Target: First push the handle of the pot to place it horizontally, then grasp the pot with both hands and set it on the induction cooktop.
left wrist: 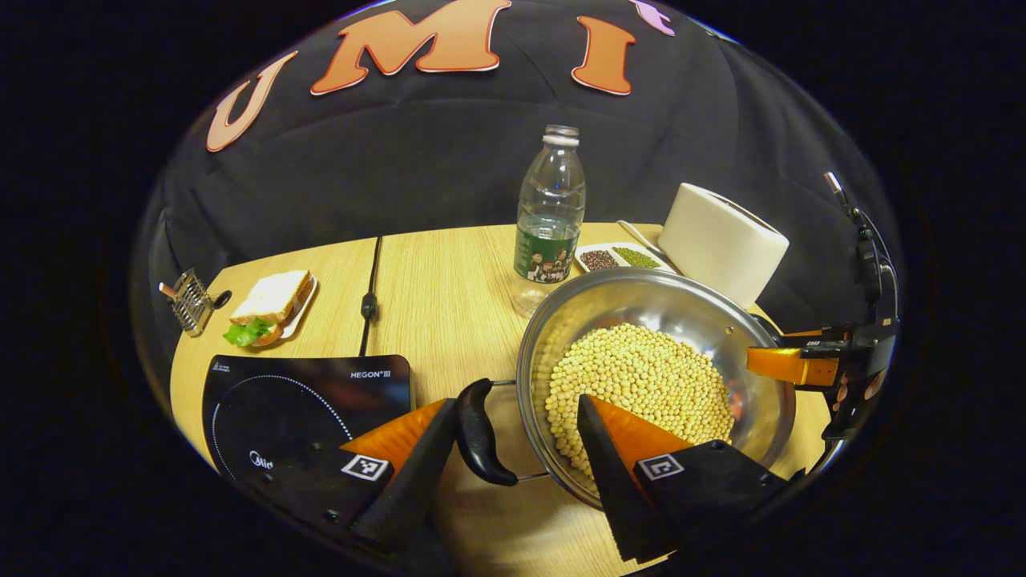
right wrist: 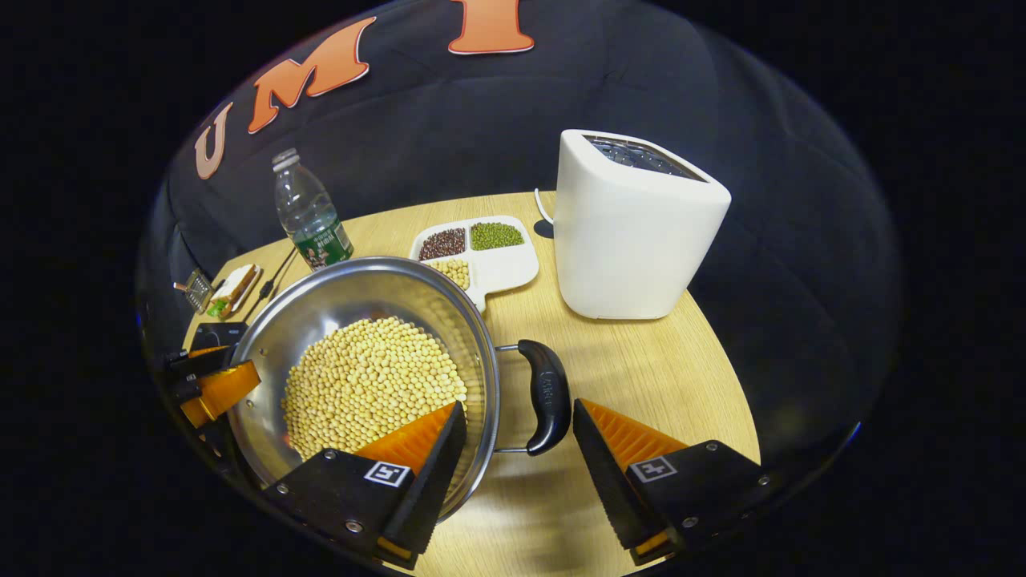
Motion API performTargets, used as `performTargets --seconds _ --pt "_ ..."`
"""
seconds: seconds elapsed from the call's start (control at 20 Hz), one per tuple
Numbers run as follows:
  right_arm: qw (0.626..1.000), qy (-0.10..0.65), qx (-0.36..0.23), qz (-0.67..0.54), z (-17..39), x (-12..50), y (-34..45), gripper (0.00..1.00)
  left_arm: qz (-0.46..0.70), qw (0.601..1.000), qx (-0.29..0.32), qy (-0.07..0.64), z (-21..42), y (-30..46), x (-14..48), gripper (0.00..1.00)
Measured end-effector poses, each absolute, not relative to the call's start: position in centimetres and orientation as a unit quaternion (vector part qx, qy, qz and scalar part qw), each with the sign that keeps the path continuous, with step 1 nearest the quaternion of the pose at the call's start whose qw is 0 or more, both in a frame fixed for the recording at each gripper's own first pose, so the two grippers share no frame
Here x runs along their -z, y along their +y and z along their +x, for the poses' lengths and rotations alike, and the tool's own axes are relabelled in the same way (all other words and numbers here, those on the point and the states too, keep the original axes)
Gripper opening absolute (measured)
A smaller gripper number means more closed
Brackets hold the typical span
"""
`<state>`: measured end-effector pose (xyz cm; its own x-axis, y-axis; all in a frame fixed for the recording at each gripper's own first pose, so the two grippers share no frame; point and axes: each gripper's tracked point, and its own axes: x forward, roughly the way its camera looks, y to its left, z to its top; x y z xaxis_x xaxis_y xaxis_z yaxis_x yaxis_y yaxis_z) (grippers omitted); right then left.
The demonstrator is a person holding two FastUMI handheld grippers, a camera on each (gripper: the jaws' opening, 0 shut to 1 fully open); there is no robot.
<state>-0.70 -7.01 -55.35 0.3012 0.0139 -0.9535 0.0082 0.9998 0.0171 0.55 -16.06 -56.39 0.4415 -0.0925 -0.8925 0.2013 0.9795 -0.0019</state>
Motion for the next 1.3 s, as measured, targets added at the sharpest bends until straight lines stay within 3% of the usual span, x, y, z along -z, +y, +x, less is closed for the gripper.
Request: performTargets --seconds 0.55,0.7,1.3 --pt "0.809 0.587 -0.003 -0.022 0.1 56.8 -7.2 0.81 0.061 0.857 0.062 0.508 1.6 -15.5 59.8 0.94" --pt "0.812 0.583 -0.005 -0.032 0.5 57.1 -7.0 0.81 0.067 0.858 0.058 0.506 1.9 -15.5 60.3 0.84" --pt "0.82 0.571 0.005 -0.046 0.5 56.5 -7.0 0.69 0.084 0.87 0.034 0.485 2.9 -15.2 60.7 0.75"
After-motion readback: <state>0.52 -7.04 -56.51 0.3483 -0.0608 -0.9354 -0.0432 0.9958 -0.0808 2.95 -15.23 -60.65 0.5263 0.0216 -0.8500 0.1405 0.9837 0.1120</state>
